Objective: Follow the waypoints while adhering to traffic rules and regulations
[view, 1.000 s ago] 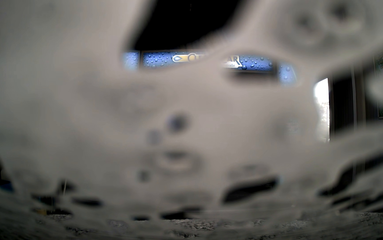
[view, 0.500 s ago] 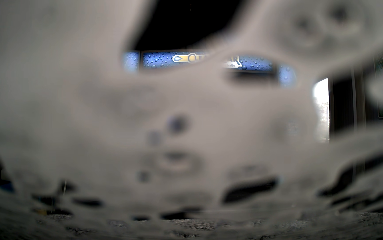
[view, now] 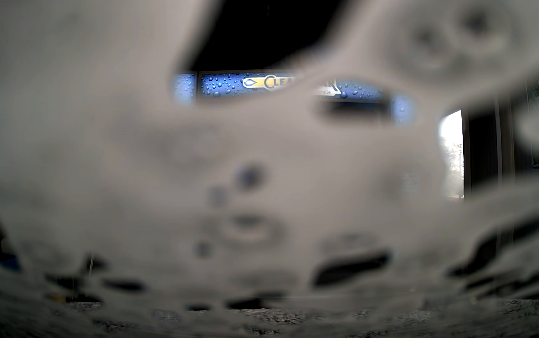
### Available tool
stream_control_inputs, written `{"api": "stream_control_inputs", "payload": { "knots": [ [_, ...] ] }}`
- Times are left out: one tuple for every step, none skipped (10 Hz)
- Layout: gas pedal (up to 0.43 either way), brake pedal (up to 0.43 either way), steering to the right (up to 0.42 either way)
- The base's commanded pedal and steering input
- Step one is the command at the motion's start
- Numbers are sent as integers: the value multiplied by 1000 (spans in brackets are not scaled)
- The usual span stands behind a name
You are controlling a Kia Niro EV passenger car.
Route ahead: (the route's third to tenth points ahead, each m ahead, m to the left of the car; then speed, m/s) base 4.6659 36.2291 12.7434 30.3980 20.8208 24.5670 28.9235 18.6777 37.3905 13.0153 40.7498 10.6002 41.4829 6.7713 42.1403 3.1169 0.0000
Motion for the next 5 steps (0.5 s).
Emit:
{"api": "stream_control_inputs", "payload": {
  "knots": [
    [0, 0, -14],
    [0, 0, -14],
    [0, 6, -14],
    [0, 0, -14],
    [0, 0, -14]
  ]
}}
